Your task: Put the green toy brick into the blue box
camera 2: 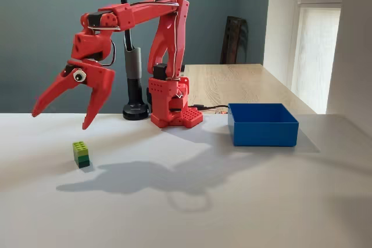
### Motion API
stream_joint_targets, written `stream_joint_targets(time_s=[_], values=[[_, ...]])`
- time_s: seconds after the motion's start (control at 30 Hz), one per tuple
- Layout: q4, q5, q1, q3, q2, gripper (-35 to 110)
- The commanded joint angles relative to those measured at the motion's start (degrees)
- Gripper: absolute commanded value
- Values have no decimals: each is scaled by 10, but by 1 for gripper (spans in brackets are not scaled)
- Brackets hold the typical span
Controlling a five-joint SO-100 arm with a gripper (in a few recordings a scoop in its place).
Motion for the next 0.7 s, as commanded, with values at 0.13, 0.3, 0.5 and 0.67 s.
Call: stream_joint_targets(time_s=[0.13, 0.3, 0.5, 0.67], values=[[-2, 11, -15, 28, 11, 40], [-43, 14, -20, 56, 11, 40], [-84, 17, -21, 72, 11, 40], [-104, 21, -21, 79, 10, 40]])
